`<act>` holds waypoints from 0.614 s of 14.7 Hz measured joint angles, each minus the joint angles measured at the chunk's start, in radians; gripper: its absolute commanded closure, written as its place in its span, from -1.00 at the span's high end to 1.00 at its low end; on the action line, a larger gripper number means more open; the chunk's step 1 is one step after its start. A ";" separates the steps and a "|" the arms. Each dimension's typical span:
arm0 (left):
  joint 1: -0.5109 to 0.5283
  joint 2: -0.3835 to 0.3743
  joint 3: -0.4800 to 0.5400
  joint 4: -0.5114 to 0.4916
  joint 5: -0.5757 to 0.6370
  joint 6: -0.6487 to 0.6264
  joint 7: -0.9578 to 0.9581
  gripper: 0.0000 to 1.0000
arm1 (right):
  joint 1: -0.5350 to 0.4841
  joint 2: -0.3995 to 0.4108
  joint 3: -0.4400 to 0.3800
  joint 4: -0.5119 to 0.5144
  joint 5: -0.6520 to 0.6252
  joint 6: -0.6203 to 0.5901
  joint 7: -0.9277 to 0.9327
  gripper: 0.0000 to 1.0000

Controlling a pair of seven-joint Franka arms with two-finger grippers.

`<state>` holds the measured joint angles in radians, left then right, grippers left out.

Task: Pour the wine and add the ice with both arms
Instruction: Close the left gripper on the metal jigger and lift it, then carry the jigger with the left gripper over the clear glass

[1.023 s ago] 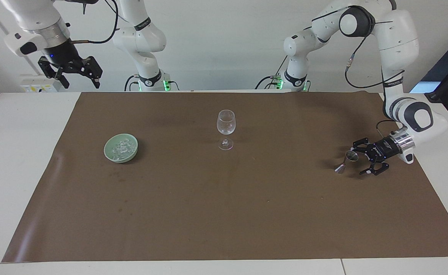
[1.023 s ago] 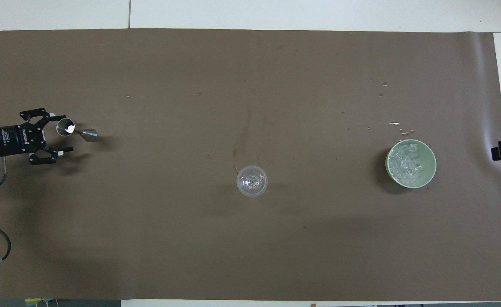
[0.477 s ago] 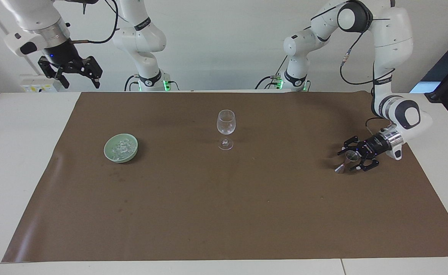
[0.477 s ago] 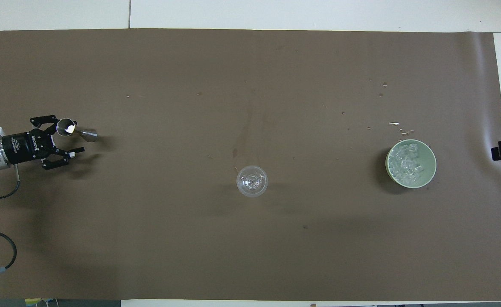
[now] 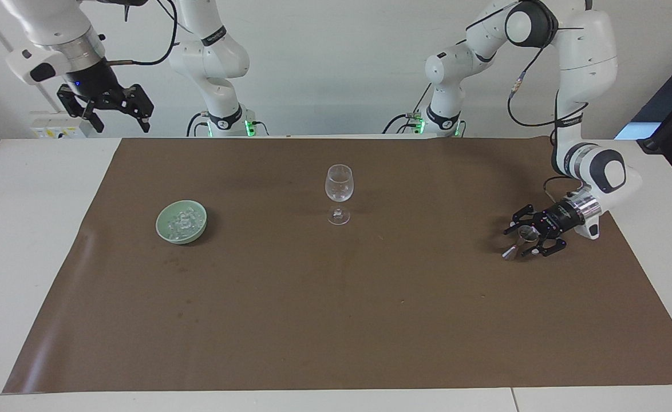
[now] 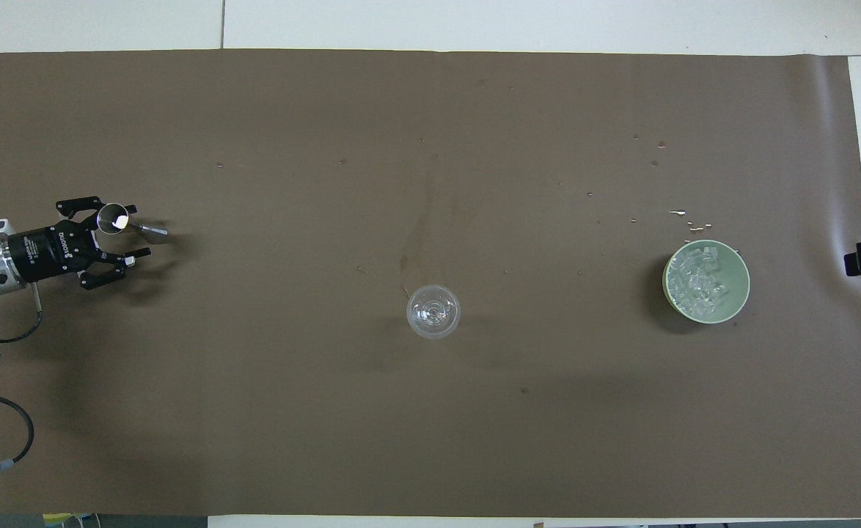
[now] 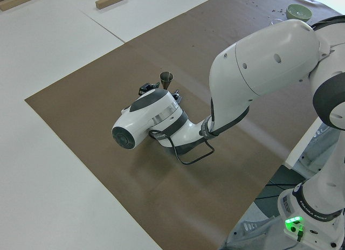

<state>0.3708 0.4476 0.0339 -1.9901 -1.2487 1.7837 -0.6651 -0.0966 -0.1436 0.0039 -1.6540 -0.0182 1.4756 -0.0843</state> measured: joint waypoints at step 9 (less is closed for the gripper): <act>0.000 -0.022 0.001 0.007 -0.024 -0.013 0.012 -1.00 | 0.000 0.000 0.000 0.000 0.000 0.000 0.000 1.00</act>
<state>0.3712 0.4251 0.0346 -1.9836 -1.2729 1.7706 -0.6533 -0.0966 -0.1436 0.0039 -1.6540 -0.0182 1.4756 -0.0843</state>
